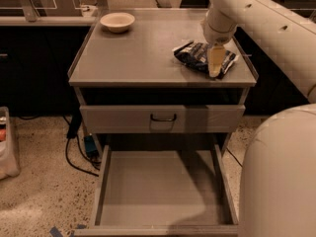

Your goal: Place blue chip bag into middle drawer

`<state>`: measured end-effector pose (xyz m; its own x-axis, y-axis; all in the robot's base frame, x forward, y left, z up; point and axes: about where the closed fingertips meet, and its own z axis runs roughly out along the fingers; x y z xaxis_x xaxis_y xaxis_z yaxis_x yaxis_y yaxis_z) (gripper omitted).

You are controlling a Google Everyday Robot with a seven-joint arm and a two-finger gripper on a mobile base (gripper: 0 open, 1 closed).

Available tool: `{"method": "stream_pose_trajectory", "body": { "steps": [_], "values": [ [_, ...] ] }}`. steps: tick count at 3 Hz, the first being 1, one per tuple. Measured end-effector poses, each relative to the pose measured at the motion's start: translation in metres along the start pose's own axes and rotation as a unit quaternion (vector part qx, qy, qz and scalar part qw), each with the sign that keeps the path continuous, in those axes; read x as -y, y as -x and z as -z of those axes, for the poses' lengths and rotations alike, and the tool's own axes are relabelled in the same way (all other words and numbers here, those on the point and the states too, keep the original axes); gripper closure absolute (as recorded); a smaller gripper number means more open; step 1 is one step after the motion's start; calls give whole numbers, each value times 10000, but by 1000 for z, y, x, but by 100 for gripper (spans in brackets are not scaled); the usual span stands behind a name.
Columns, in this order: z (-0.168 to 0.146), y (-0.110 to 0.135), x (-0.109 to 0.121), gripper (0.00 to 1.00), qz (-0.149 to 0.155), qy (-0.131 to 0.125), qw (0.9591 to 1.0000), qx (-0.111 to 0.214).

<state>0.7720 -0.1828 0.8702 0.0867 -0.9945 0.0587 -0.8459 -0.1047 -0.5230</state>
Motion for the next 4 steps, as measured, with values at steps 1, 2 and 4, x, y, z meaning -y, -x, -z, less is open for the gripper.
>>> {"method": "stream_pose_trajectory", "body": {
  "steps": [1,2,4],
  "values": [
    [0,0,0,26,0,0,10000,0],
    [0,0,0,51,0,0,10000,0],
    [0,0,0,96,0,1,10000,0]
  ]
}}
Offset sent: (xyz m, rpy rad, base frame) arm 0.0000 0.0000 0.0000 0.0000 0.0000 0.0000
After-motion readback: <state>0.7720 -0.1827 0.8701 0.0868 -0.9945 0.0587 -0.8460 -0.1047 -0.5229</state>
